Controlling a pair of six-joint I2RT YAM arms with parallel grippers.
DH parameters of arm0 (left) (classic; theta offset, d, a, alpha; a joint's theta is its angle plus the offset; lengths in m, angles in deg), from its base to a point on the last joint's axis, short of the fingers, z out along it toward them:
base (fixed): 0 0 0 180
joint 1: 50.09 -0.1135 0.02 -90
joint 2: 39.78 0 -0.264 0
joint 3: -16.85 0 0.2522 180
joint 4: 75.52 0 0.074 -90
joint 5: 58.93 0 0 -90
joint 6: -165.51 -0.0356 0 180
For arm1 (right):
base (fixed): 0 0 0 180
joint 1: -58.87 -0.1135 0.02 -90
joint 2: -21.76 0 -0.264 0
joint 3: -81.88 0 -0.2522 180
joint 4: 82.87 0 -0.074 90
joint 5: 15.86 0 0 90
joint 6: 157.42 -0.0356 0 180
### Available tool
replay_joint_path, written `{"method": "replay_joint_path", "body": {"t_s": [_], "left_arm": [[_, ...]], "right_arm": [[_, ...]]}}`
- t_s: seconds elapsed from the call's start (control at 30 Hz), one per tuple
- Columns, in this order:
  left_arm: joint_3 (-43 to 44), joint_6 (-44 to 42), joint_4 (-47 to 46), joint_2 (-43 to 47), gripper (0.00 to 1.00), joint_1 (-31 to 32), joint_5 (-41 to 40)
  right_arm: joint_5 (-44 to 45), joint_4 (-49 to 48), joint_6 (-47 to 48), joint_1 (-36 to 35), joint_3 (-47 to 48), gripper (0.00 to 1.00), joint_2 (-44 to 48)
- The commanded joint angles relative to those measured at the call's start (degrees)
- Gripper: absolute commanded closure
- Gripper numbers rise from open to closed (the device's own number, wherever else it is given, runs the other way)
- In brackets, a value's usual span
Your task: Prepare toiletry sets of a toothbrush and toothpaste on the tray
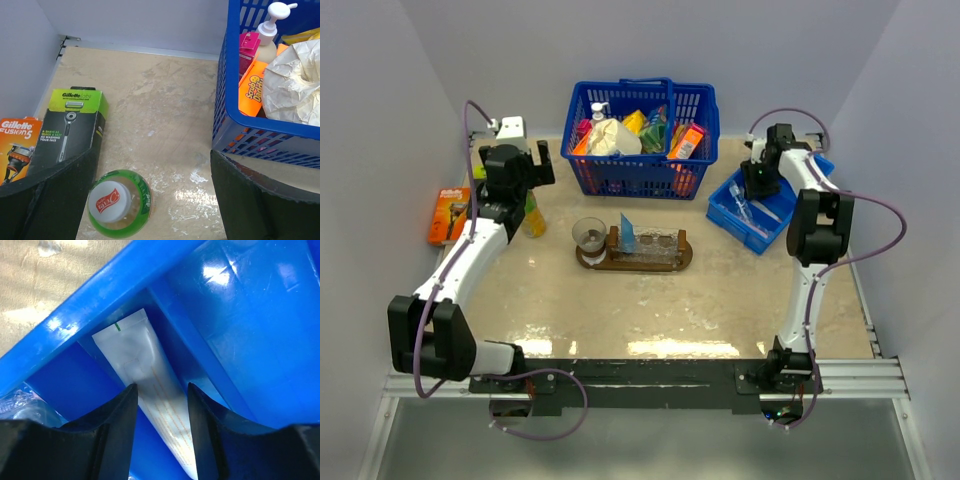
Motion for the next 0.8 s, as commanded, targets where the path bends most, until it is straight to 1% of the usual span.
{"method": "replay_joint_path", "body": {"t_s": [0.0, 0.1, 0.13, 0.27, 0.33, 0.47, 0.57, 0.67, 0.7, 0.77], "left_arm": [[1.3, 0.2, -1.7, -0.2, 0.00, -0.6, -0.1], [1.5, 0.2, -2.0, -0.5, 0.00, -0.8, -0.1], [1.5, 0.2, -2.1, -0.6, 0.00, -0.8, -0.2], [2.0, 0.4, -2.2, -1.0, 0.00, -0.9, 0.0], [2.1, 0.4, -2.1, -1.1, 0.00, -0.9, 0.1], [2.1, 0.2, -1.5, -0.8, 0.00, -1.0, 0.0], [1.9, 0.1, -1.3, -0.6, 0.00, -1.0, -0.3], [1.8, 0.1, -1.3, -0.5, 0.00, -1.0, -0.3], [1.8, 0.1, -1.3, -0.6, 0.00, -1.0, -0.3], [1.7, 0.2, -1.3, -0.4, 0.00, -1.0, -0.3]], "right_arm": [[-0.5, 1.5, 2.5, -1.0, -1.0, 0.52, -1.5], [3.2, 1.1, 3.0, -2.1, -1.7, 0.51, -2.4], [6.9, -0.7, 2.7, -3.7, -2.2, 0.51, -2.3], [15.5, -5.7, 2.5, -7.7, -5.6, 0.53, -1.1], [17.5, -7.0, 1.5, -8.3, -5.7, 0.54, -0.9], [16.9, -7.6, 0.4, -8.2, -4.7, 0.64, -1.2], [15.3, -6.6, 0.1, -8.1, -3.4, 0.68, -2.2], [13.1, -5.6, -0.2, -7.9, -2.7, 0.69, -3.2], [12.8, -5.6, -0.3, -8.0, -2.7, 0.74, -3.3], [12.3, -5.6, -0.7, -7.8, -2.6, 0.80, -3.3]]}}
